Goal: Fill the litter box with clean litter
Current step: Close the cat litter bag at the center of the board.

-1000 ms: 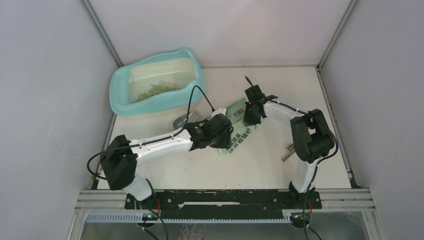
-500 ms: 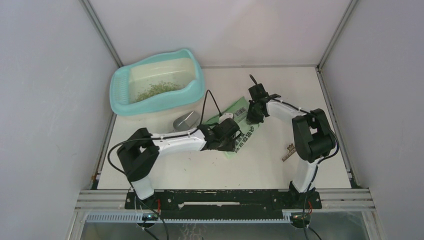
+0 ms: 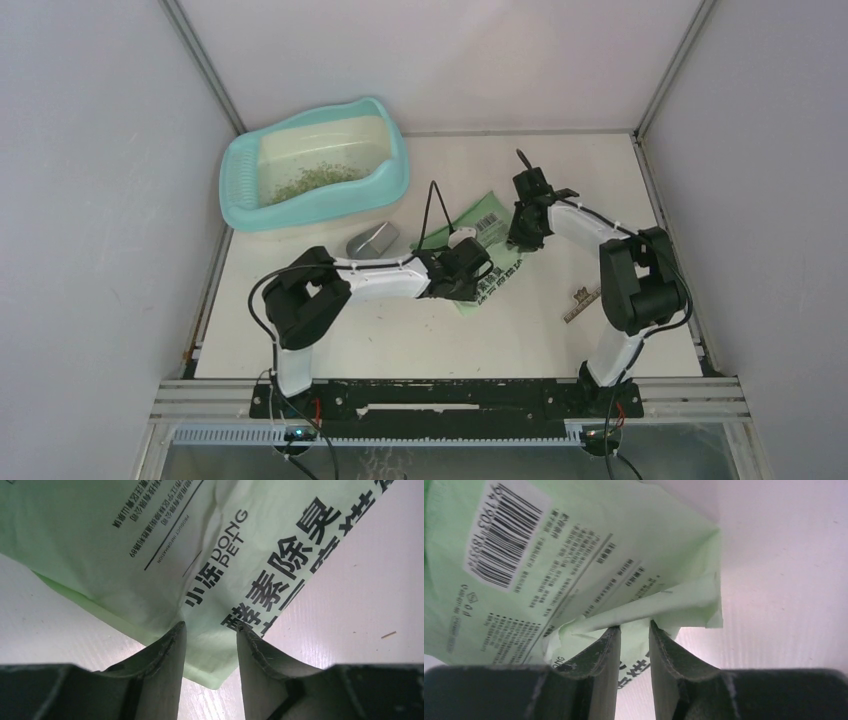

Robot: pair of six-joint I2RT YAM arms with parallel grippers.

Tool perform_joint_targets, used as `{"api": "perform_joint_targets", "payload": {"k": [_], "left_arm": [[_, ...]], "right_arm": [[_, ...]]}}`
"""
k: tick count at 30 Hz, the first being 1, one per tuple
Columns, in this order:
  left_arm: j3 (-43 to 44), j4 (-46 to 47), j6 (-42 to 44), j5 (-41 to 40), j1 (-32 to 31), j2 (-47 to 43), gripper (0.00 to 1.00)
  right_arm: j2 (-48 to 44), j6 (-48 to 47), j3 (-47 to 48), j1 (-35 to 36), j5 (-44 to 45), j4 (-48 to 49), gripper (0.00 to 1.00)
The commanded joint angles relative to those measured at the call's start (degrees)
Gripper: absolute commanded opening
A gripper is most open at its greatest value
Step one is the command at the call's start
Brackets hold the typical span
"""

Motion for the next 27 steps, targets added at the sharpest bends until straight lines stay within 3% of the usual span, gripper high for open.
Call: {"api": "perform_joint_targets", "payload": {"k": [1,18,27], "left_arm": [[1.81,-0.87,2.64,-2.07,1.27,1.38,0.46],[0.05,-0.13,4.35,-1.58,2.39,-0.12,0.46],[-0.85,0.26,3.68,-1.97,2.41,-0.09,0.45]], "right_arm": [[-1.56,-3.06,-0.97,-2.29,7.85,-3.76,0.35],[2.62,-5.84,-1.86,-6.48,4.03,-2.93,0.35],[-5.72,-6.15,-1.66,1.50,2.81,-3.29,0.36]]}}
